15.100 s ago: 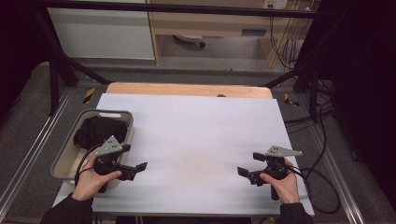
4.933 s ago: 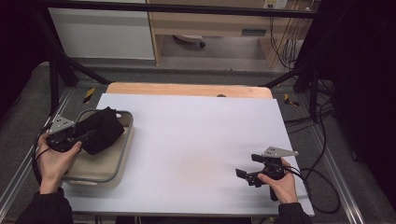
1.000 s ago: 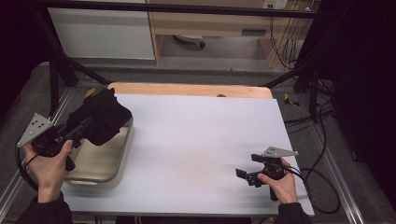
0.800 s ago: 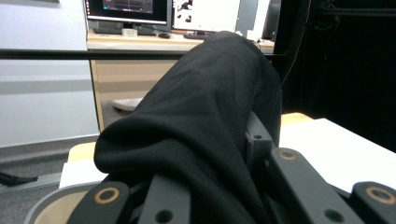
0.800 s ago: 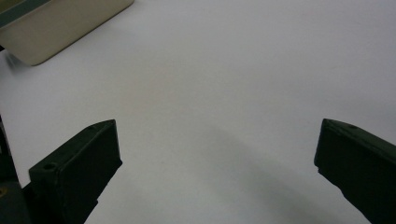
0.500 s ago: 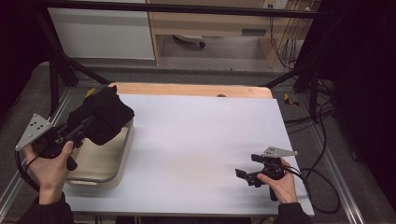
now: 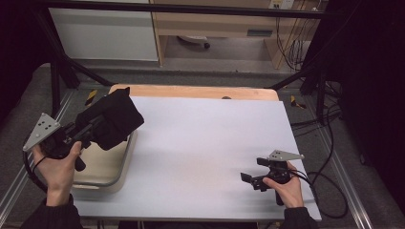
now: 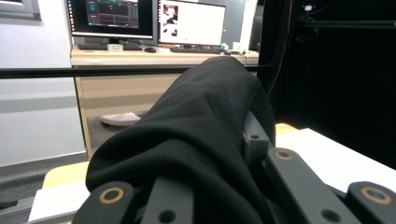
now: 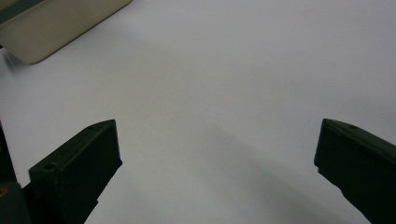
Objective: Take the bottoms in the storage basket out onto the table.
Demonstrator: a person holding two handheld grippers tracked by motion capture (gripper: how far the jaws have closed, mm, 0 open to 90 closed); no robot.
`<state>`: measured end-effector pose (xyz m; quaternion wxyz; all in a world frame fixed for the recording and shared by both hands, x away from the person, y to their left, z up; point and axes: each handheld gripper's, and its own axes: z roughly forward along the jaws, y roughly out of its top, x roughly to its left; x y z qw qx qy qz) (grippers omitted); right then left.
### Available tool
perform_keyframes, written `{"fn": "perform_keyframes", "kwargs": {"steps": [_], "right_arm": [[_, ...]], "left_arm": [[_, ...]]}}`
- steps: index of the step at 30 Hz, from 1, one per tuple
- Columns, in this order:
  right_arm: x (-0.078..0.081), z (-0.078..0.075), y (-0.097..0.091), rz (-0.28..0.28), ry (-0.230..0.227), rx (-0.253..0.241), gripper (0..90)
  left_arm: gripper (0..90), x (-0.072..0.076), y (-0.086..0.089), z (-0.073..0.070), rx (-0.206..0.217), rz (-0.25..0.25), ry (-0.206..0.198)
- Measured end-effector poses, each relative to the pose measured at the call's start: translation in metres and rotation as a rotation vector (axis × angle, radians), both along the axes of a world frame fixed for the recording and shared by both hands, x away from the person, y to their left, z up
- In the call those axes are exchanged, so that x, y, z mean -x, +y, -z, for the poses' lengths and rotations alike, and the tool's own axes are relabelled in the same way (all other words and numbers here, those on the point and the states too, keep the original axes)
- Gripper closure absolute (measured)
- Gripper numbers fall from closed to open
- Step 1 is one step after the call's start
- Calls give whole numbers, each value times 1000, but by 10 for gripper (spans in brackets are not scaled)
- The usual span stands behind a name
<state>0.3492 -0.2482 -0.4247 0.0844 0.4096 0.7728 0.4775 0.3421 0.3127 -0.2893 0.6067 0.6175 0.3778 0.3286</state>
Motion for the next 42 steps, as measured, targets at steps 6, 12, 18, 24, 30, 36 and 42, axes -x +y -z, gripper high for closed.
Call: {"fn": "perform_keyframes", "kwargs": {"steps": [6,12,18,24,30,36,42], "right_arm": [[0,0,0,0,0,0,9],[0,-1,-1,0,0,-2,9],[0,-1,-1,1,-2,-3,9],[0,-1,-1,0,-1,-2,9],[0,-1,-1,0,-1,-2,9],[0,-1,-1,1,-5,-3,9],[0,-1,-1,0,-2,-2,9]], "left_arm": [[786,-2,-8,-6,5,17,-13],[786,-2,-15,-11,7,39,-26],[786,-4,-21,-13,2,49,-34],[787,-5,-28,-15,6,63,-42],[788,-7,-38,-15,12,91,-36],[788,-10,-47,-16,6,112,-34],[788,-12,-57,-17,5,136,-31]]}}
